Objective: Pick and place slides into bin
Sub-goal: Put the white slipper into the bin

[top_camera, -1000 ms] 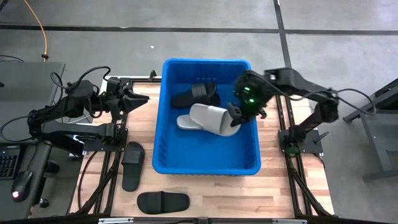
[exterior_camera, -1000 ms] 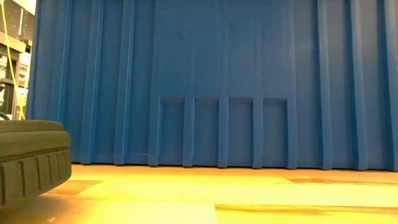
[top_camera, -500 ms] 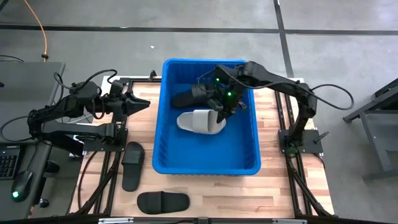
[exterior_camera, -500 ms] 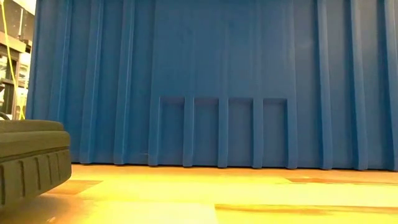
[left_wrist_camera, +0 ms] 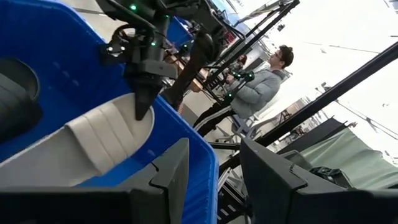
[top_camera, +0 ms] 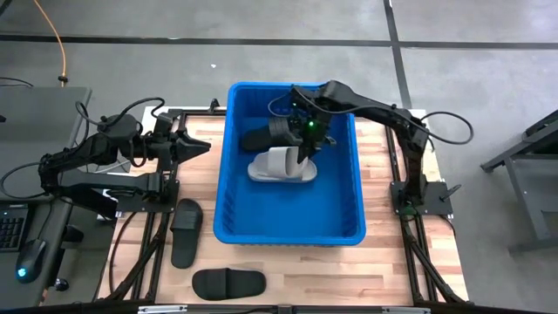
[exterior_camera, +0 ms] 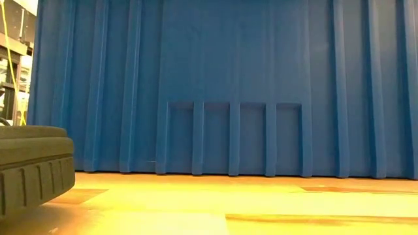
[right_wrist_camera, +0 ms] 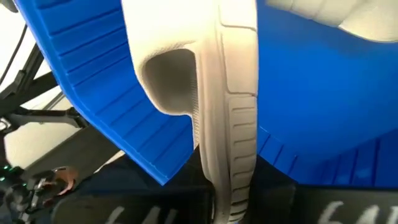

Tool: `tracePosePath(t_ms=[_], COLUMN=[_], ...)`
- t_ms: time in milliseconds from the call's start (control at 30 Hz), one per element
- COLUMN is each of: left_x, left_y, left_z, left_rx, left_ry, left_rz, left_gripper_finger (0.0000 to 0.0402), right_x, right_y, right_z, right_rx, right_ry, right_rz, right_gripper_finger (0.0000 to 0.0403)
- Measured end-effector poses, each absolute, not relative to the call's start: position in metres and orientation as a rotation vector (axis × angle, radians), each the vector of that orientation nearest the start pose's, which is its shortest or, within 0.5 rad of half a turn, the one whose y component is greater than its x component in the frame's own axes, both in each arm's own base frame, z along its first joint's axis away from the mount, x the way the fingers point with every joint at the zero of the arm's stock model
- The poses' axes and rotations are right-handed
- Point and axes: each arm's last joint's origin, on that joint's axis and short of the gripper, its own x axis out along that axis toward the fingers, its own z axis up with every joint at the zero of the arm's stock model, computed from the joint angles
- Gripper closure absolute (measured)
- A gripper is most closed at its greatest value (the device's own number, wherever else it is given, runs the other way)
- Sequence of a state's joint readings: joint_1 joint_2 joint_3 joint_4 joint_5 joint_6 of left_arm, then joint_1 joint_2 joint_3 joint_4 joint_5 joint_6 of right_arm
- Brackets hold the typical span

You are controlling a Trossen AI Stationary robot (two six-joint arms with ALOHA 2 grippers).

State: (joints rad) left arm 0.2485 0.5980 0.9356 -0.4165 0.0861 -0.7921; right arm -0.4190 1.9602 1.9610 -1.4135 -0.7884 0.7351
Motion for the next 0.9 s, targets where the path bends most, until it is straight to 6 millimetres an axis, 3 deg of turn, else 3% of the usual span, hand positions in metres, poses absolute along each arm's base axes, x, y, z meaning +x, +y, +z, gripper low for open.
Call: tracePosePath(t_ms=[267, 700, 900], left_x=[0.107, 0.114, 0.115], left_y=[0.025, 0.026, 0.026], left_z=[0.382, 0.379, 0.377], left_rx=[-0.795, -0.803, -0.802], left_ry=[0.019, 0.046, 0.064], left_rz=[0.185, 0.188, 0.194], left_gripper_finger=[0.0268, 0.0268, 0.0268], right_x=[0.364, 0.363, 0.365], right_y=[-0.139, -0.161, -0.165], right_z=[0.311, 0.29, 0.286], right_rx=[1.463, 1.463, 1.474], right_ry=[1.279, 1.316, 1.302], right_rz=[-0.045, -0.198, -0.144], right_gripper_finger=[0.0402, 0.0402, 0.0402])
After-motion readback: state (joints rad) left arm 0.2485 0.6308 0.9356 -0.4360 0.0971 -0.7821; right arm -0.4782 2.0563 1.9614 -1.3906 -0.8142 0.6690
